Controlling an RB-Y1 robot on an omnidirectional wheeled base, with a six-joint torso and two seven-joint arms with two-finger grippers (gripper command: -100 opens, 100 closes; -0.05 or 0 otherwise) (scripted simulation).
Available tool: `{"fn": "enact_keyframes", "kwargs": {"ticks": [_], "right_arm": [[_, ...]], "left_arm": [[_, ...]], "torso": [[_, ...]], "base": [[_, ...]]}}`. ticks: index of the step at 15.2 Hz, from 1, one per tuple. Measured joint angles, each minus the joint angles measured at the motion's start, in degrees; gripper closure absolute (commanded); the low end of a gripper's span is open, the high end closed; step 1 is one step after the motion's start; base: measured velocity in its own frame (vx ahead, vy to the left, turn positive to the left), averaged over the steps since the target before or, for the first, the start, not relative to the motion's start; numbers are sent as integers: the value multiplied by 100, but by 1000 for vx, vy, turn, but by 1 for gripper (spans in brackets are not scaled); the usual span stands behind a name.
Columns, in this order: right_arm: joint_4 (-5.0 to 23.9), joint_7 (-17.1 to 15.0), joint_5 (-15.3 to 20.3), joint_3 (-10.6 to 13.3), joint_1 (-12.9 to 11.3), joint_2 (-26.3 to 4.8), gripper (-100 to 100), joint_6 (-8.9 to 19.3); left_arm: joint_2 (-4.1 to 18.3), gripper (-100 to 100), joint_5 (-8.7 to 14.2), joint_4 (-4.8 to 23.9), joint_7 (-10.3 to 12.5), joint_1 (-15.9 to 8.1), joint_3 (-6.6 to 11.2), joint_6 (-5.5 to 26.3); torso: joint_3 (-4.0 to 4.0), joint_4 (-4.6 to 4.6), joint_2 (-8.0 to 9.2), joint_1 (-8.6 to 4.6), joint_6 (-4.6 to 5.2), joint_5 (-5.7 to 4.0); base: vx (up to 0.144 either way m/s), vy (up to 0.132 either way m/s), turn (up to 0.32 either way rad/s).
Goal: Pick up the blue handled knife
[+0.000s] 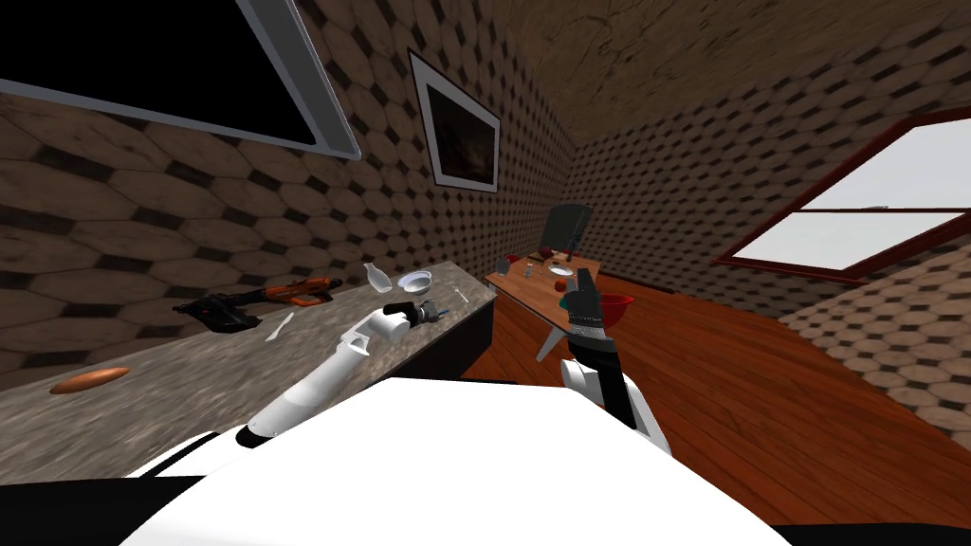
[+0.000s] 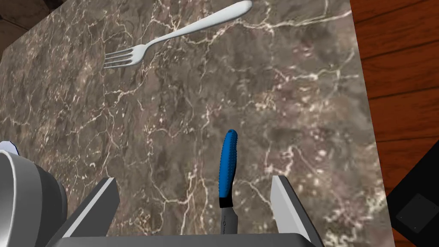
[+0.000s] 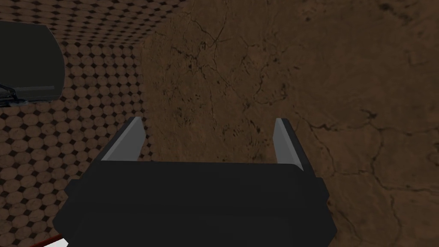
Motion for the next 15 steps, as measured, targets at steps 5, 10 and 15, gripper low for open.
{"fn": "enact_keyframes", "kwargs": {"ticks": [5,10,15], "right_arm": [[0,0,0,0,0,0,0,0],[0,0,0,0,0,0,0,0],[0,0,0,0,0,0,0,0]], "left_arm": [[195,-100,219,118,338,-183,-46,595],[344,-100,405,279,591,-352,-104,1084],[502,-100,594,383,826,-490,-130,1513]], "torso": [[0,0,0,0,-1,0],[0,0,1,-1,-1,0],[1,0,2,-1,-2,0]], "base": [[6,4,-84],[5,3,-67],[4,3,-48]]}}
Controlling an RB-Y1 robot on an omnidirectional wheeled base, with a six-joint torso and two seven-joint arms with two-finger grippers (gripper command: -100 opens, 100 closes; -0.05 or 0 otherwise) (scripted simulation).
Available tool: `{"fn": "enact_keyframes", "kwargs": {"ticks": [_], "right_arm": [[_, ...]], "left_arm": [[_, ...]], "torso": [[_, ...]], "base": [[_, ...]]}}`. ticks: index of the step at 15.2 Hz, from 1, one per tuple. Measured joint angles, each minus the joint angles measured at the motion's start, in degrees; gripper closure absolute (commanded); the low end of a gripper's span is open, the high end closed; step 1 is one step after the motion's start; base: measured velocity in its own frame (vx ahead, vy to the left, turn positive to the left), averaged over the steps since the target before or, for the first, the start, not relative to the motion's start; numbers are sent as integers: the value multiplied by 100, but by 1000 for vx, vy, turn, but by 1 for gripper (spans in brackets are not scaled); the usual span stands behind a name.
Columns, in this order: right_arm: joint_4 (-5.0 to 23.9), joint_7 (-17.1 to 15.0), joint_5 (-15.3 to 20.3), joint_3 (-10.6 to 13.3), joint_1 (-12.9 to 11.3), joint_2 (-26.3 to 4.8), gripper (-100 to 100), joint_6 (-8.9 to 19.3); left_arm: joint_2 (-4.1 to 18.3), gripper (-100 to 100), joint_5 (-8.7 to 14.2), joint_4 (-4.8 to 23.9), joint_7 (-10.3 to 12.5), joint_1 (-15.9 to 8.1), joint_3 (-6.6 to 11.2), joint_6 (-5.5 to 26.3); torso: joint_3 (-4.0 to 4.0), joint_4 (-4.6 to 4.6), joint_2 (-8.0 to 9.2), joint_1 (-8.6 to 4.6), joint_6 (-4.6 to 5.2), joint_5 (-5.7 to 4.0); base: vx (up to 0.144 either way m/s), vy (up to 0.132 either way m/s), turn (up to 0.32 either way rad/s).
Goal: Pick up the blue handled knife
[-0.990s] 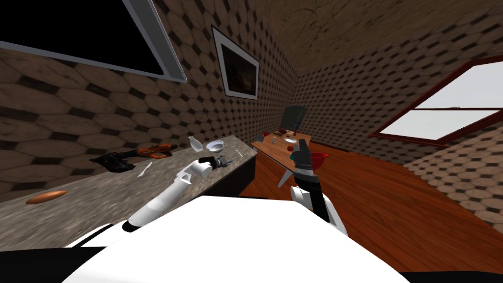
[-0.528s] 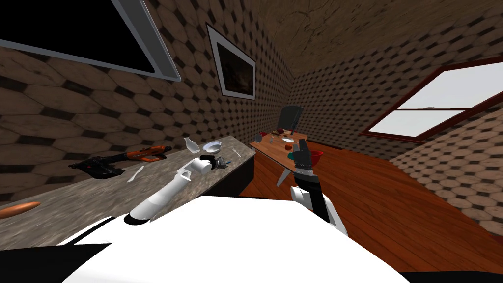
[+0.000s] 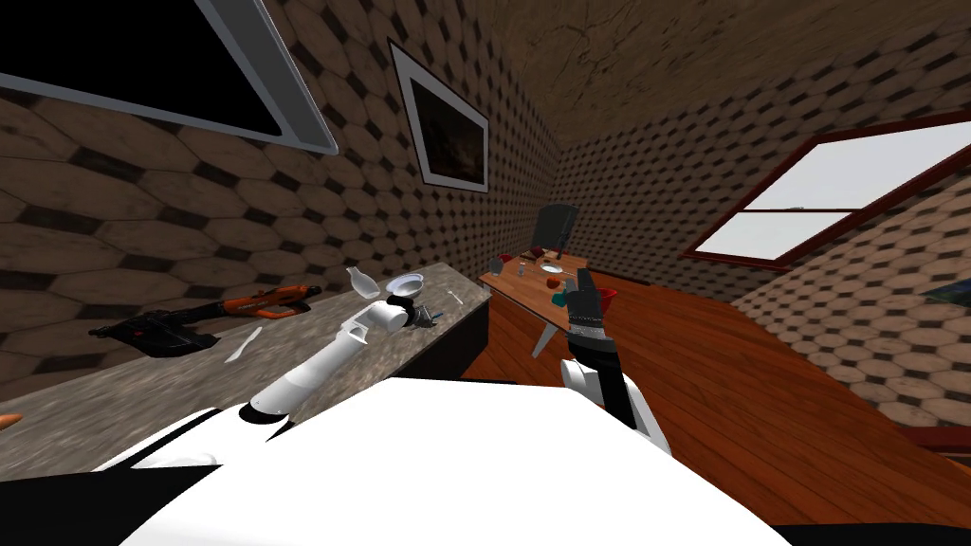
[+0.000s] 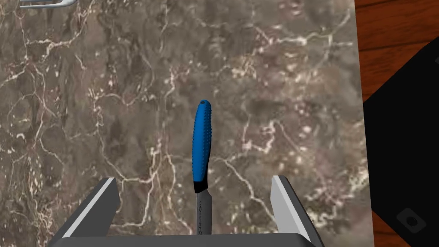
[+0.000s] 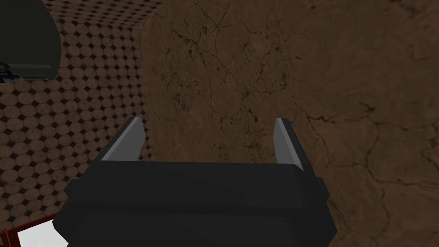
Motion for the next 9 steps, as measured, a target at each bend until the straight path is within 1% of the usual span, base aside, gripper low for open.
{"fn": "enact_keyframes", "kwargs": {"ticks": [2,6,7,9], "right_arm": [[0,0,0,0,0,0,0,0],[0,0,0,0,0,0,0,0],[0,0,0,0,0,0,0,0],[0,0,0,0,0,0,0,0]], "left_arm": [[-30,-100,-10,61,-10,-7,-1,5],[-192,-100,-92,333,-193,14,4,-173],[-201,100,-96,352,-210,13,3,-190],[-201,100,-96,351,-211,13,3,-191]], "torso": [[-1,-1,-1,-2,-1,1],[-5,-2,-9,-6,-1,-1],[-4,-2,-7,-5,-1,-1],[-1,-1,-1,-3,-1,0]], "base": [[17,-7,-31],[23,-10,-21],[5,-2,0],[0,0,0]]}}
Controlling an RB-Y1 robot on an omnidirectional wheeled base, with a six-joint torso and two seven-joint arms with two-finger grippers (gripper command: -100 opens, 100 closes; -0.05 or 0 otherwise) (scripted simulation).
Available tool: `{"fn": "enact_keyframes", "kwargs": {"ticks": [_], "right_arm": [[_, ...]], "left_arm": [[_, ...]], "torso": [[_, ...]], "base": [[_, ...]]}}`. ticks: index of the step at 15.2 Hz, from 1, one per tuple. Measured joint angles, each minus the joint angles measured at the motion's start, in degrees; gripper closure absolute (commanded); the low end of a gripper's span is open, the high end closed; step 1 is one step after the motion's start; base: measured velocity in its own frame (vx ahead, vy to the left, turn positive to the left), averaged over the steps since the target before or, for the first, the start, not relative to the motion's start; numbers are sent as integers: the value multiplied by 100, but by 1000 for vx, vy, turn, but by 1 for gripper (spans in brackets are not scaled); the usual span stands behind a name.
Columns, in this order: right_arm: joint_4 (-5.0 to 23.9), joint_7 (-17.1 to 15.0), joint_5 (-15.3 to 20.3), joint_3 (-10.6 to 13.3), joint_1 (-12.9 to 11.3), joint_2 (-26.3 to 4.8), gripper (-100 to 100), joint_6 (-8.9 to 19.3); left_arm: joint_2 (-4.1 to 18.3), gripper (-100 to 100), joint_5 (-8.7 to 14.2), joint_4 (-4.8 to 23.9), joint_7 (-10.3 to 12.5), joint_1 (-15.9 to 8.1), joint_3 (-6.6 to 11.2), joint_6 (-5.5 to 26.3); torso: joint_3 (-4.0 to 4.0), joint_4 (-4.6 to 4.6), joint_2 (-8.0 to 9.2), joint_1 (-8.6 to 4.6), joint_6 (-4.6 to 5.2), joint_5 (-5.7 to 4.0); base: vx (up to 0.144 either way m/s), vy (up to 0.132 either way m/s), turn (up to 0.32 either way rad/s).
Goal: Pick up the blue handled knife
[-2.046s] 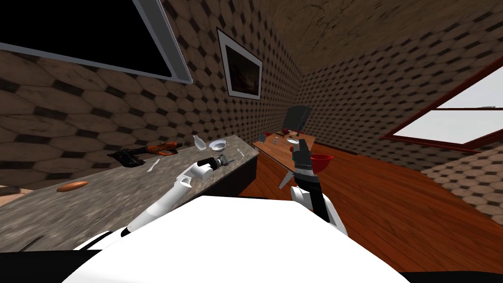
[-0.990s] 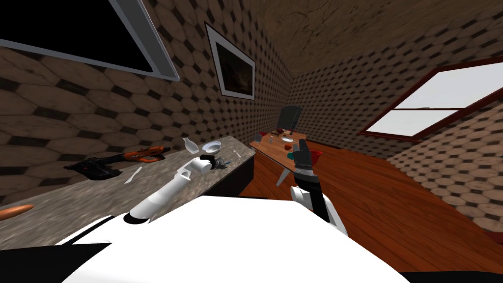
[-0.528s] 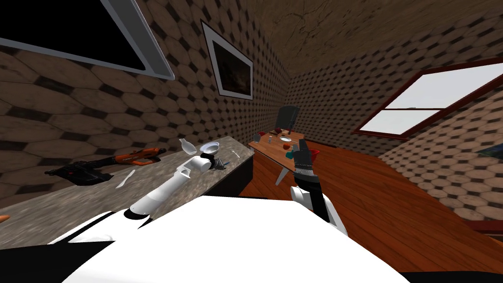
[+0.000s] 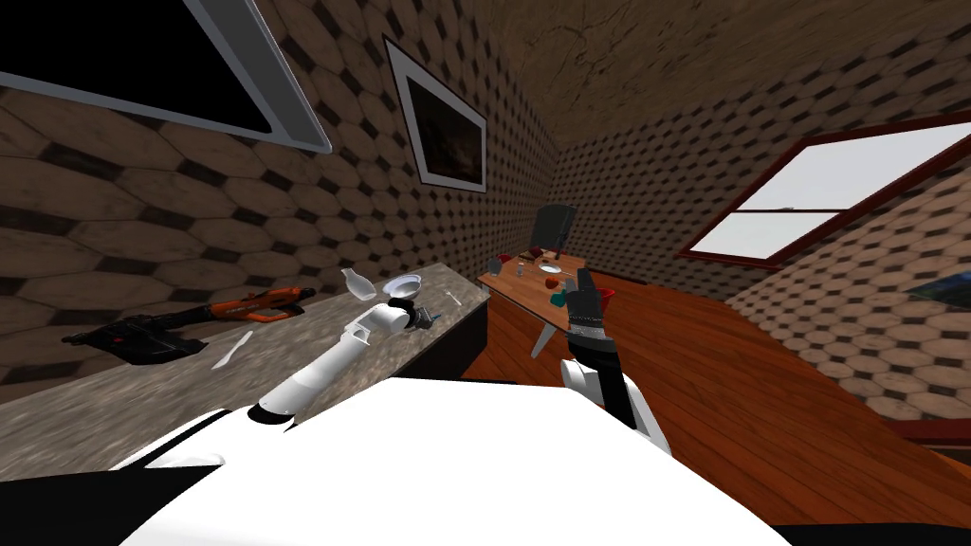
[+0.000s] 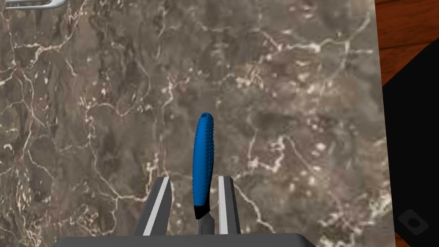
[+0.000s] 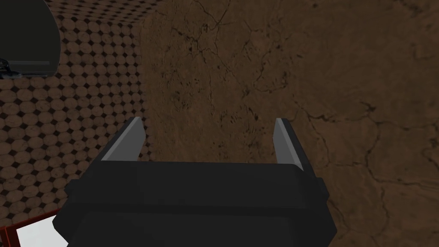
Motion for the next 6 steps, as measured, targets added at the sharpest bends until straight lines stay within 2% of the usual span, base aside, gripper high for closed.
{"fn": "enact_keyframes", "kwargs": {"ticks": [3,6], "right_arm": [[0,0,0,0,0,0,0,0],[0,0,0,0,0,0,0,0]], "left_arm": [[1,100,0,-6,0,-6,5,-4],[123,100,59,-210,136,-34,-8,136]], "torso": [[-6,-6,-5,7,0,6],[2,-3,8,13,-3,5]], "base": [[-6,3,9],[-27,11,32]]}}
